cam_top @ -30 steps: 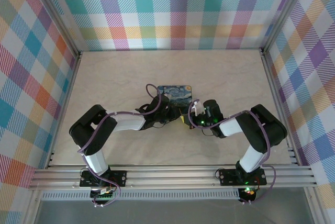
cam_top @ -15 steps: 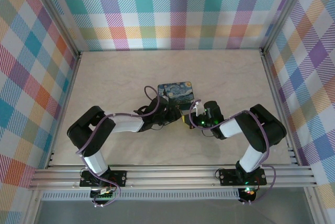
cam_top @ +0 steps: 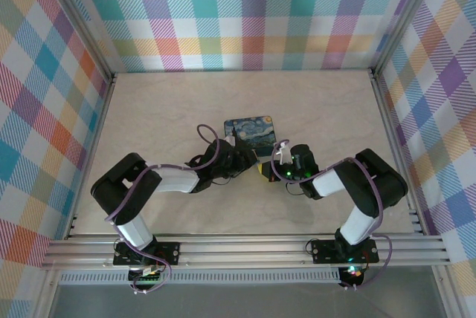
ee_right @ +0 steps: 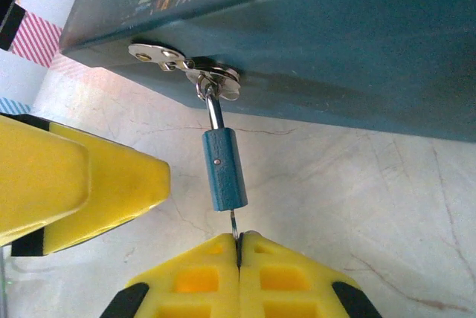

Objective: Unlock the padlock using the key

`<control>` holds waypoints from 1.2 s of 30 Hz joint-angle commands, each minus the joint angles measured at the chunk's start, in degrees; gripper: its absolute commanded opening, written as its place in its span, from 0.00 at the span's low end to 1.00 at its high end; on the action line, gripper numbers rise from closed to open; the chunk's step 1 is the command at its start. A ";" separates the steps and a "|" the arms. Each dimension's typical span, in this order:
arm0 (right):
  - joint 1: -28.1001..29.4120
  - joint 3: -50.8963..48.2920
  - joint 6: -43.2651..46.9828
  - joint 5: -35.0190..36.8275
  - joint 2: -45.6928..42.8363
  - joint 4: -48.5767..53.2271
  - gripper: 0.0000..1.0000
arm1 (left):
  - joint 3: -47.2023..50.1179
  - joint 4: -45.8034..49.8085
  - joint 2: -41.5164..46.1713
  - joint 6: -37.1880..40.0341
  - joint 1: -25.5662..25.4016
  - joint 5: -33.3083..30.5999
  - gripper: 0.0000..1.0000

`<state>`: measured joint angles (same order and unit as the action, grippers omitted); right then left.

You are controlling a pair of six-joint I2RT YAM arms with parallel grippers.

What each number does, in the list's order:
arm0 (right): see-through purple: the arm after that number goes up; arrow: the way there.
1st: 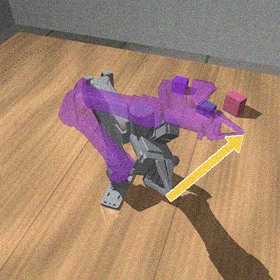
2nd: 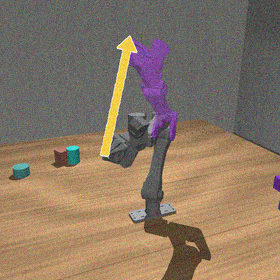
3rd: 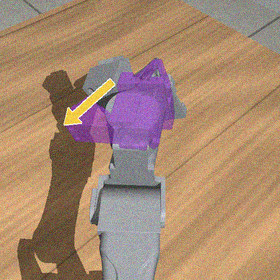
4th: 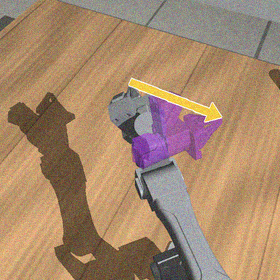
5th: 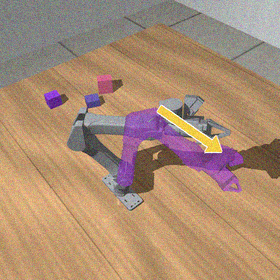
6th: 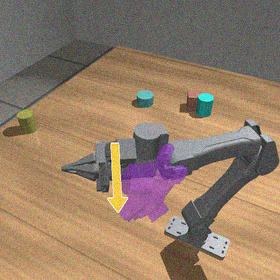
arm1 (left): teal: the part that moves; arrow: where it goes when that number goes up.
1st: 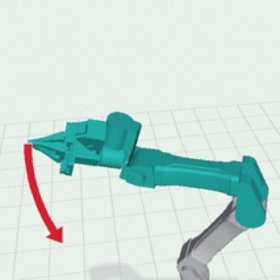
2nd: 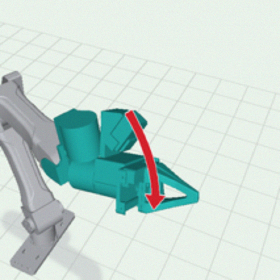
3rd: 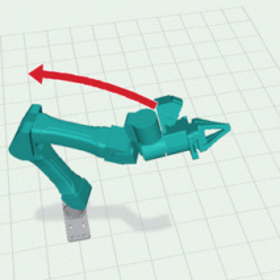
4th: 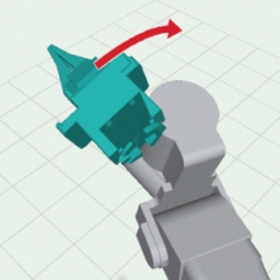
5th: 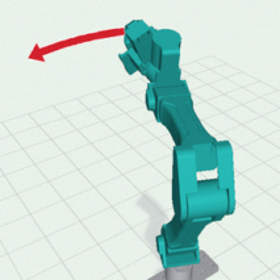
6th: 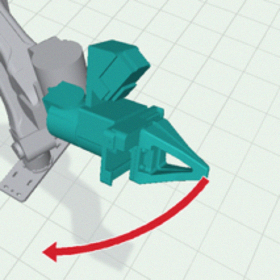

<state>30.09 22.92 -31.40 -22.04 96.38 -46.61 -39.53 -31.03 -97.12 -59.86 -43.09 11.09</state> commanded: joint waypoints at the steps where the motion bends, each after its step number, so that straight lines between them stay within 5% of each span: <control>1: 0.35 0.09 -6.14 -2.19 -1.63 0.71 0.00 | 1.00 -5.60 -1.76 -2.42 0.54 1.11 0.56; 36: 0.32 2.40 -22.32 -6.69 -1.29 -0.62 0.00 | 0.33 -9.58 -9.63 -11.04 0.34 0.06 0.46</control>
<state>30.09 24.01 -52.01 -27.14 95.39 -45.01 -39.24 -42.83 -104.33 -66.92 -42.98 11.09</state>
